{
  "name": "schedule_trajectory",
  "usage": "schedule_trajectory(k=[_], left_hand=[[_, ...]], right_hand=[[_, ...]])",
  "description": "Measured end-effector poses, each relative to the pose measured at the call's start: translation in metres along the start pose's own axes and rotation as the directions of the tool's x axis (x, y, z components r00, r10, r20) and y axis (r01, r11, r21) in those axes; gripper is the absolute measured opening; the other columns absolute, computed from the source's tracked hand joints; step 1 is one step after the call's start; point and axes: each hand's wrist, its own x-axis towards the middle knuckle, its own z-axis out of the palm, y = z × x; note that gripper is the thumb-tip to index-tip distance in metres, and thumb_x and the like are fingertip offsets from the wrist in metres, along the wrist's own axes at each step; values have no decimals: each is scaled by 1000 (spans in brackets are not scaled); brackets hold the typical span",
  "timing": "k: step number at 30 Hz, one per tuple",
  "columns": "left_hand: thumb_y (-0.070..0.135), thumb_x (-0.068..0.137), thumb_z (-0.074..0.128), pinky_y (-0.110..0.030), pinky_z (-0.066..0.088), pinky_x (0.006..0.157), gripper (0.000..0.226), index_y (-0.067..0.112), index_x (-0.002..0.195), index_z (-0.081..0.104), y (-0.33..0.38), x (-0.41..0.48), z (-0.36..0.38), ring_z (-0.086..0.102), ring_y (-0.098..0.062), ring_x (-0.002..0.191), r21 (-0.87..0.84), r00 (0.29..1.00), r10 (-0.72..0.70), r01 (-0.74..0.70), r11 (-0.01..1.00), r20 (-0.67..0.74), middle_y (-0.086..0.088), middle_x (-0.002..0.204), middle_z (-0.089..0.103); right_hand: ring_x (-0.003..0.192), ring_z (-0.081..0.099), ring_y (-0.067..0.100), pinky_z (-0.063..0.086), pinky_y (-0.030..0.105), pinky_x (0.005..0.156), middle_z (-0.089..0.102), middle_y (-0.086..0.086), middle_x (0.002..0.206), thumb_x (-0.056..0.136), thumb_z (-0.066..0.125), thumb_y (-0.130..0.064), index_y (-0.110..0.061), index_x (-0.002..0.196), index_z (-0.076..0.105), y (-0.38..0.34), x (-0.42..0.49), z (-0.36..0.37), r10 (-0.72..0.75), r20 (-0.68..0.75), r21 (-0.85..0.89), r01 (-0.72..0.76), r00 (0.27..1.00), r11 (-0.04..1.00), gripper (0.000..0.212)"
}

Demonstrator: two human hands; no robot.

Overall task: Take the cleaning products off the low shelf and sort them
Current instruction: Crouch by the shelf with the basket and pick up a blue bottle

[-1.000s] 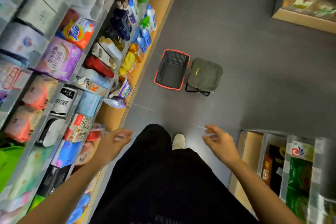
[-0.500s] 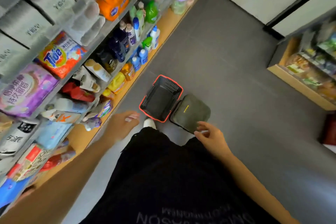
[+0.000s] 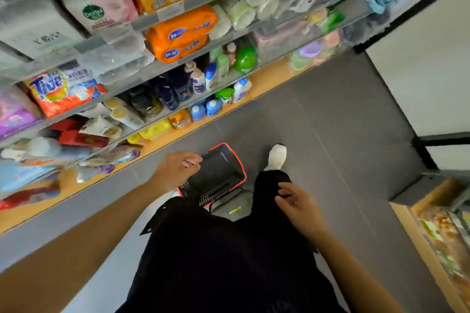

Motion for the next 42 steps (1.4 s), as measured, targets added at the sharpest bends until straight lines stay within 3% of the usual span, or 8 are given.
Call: schedule_trajectory(k=[8,11,15,19,22,28,35,42], left_hand=[[1,89,72,-11,46,78,22,23,91,73,10,64,104,60,13,70,-239,917,-262,193,952,-300,5,87,73],[-1,86,73,-20,48,80,36,34,86,71,-5,90,129,63,12,73,-287,906,-290,202,936,-309,20,84,72],[10,89,74,-40,53,94,28,37,89,72,-44,135,148,68,-10,88,-334,903,-301,195,922,-306,11,91,75],[15,87,71,-38,51,92,24,39,87,72,-107,189,162,67,-9,87,-394,895,-278,129,910,-348,14,88,74],[12,92,72,-32,51,88,19,31,94,73,-161,229,170,67,-8,86,-360,885,-246,97,928,-396,5,96,76],[7,93,69,-25,49,84,15,10,106,75,-250,280,171,66,-20,90,-248,891,-121,10,969,-437,-10,103,75],[20,88,74,-33,54,84,21,18,109,75,-284,314,160,69,-17,92,69,903,77,-52,996,-422,-1,101,75],[44,79,83,-32,47,98,84,19,149,44,-273,316,170,58,-22,123,241,809,282,-178,954,-516,-2,143,56]], right_hand=[[79,66,7,50,20,80,70,-10,100,86,77,-25,-23,123,68,-29,258,-51,-355,312,-151,415,882,897,39],[77,59,-3,43,17,72,65,-14,103,85,76,-35,-26,127,64,-57,330,-20,-430,466,-210,569,773,795,45],[110,63,20,48,33,91,67,6,125,82,80,-33,-12,131,63,-78,414,58,-474,554,-312,698,685,644,55],[137,46,33,38,38,107,42,13,154,82,81,-31,-7,147,44,-70,494,139,-484,572,-456,747,663,484,79],[132,48,42,44,48,103,33,17,157,86,76,-28,-7,152,31,-53,546,192,-578,519,-590,753,629,290,83],[105,63,42,51,49,84,43,19,137,94,61,-16,-7,139,47,-33,604,245,-695,411,-813,582,590,13,47],[100,59,41,41,43,76,53,18,116,85,77,-34,-7,112,68,-27,590,238,-712,502,-736,675,490,-54,39],[75,51,21,36,35,64,46,-3,80,74,87,-33,-15,101,76,-25,511,218,-808,507,-473,880,299,28,34]])
